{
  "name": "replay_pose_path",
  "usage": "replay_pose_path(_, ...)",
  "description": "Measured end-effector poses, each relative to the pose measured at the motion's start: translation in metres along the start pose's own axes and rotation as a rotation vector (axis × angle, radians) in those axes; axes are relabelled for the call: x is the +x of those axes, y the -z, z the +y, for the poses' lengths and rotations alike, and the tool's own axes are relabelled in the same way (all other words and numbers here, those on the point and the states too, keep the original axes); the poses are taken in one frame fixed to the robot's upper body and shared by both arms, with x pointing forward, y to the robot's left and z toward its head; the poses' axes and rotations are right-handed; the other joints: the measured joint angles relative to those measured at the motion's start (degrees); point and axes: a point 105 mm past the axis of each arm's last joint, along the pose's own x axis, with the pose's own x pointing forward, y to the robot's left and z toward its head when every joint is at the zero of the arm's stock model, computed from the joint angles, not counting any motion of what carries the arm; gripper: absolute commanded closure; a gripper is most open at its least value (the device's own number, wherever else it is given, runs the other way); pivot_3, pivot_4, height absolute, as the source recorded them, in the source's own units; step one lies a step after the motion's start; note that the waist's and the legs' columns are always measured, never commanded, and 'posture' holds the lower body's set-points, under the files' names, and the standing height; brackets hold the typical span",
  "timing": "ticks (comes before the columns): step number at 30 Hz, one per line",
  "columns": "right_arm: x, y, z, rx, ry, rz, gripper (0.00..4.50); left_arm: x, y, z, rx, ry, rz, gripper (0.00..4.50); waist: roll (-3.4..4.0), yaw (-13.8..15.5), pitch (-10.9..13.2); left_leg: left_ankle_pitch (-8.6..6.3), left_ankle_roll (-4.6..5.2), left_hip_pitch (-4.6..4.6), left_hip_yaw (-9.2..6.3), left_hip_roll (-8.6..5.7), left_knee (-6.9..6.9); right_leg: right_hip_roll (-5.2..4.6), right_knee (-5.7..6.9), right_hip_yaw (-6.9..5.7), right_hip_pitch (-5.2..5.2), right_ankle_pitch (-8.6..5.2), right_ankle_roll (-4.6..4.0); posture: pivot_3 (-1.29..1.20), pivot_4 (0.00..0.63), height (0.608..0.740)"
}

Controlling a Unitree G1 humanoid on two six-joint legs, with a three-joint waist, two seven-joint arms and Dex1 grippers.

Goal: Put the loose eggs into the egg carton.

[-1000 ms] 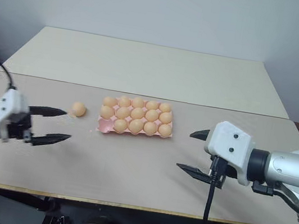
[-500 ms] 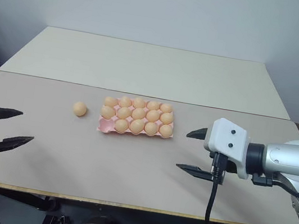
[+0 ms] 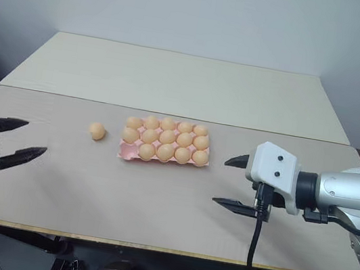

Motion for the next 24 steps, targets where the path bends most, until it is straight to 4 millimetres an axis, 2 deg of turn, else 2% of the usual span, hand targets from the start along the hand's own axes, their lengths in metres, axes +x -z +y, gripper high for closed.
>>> replay_pose_path(2,0.000,0.000,-0.001,0.000,0.009,-0.001,0.18,0.012,0.004,-0.001,-0.035,-0.032,0.012,0.61,-0.01,0.00,0.00,0.00,0.00,-0.03,0.00,-0.01,0.00,0.02,0.00,0.00,-0.03,0.00,0.00,0.00,0.150,0.740)
replay_pose_path(3,0.000,0.000,-0.002,0.001,0.014,0.000,0.18,0.019,0.008,-0.003,-0.057,-0.042,0.020,0.25,-0.01,0.00,0.00,0.00,0.00,-0.04,0.00,-0.01,0.00,0.02,-0.01,0.01,-0.04,0.00,0.00,0.00,0.150,0.740)
replay_pose_path(5,0.000,0.000,-0.002,0.005,0.022,0.001,0.18,0.036,0.005,-0.007,-0.116,-0.063,-0.026,0.04,-0.01,0.09,0.00,0.00,0.00,-0.07,0.00,-0.03,0.00,0.01,0.02,0.00,-0.06,0.00,0.00,0.00,0.150,0.740)
replay_pose_path(8,0.000,0.001,-0.003,0.005,0.037,0.004,0.18,0.056,0.006,-0.012,-0.132,-0.103,-0.026,0.04,-0.06,0.24,-0.03,0.00,0.00,-0.07,0.00,-0.06,0.01,0.01,0.05,0.01,-0.05,0.00,0.00,0.00,0.150,0.740)
replay_pose_path(16,0.000,0.005,0.000,0.028,0.040,0.024,0.18,0.102,0.012,-0.005,-0.132,-0.281,0.023,0.04,-0.07,0.49,-0.03,0.00,0.00,-0.10,0.01,-0.12,0.01,0.02,0.04,0.00,-0.08,0.00,0.00,0.00,0.150,0.740)
replay_pose_path(24,-0.002,0.007,0.003,0.030,0.048,0.050,0.18,0.130,0.030,-0.006,-0.221,-0.306,0.098,0.04,-0.08,0.74,-0.03,0.01,0.00,-0.10,0.01,-0.15,0.05,0.01,0.07,-0.01,-0.07,0.01,0.00,0.00,0.150,0.740)
